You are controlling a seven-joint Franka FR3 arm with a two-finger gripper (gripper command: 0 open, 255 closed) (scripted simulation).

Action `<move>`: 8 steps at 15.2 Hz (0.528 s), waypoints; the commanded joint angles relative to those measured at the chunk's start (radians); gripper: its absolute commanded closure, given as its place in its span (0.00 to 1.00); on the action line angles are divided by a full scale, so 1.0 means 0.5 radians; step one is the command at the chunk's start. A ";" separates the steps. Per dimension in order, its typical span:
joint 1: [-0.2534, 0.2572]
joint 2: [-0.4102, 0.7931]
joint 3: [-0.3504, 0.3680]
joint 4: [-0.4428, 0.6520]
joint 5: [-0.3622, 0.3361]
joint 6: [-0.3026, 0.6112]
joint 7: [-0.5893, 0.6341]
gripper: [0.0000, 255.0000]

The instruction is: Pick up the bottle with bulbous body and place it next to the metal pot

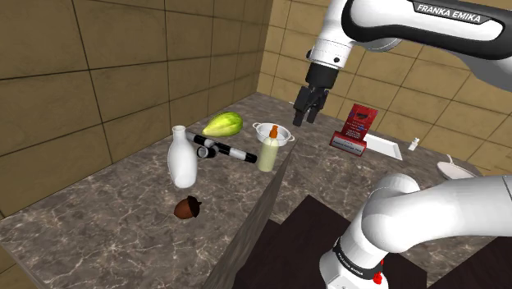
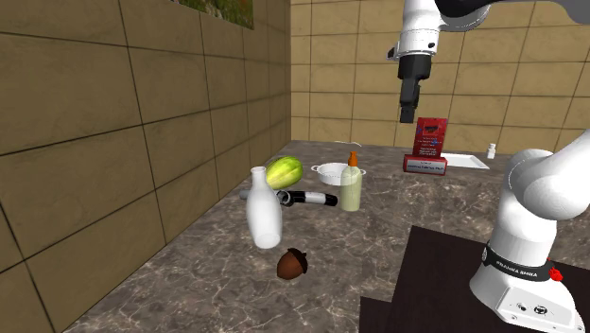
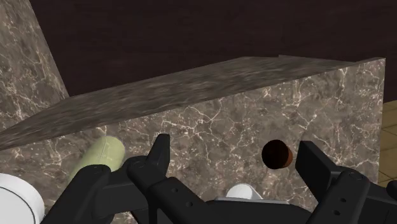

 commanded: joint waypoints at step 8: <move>0.041 0.414 0.233 0.119 0.054 0.349 0.241 0.00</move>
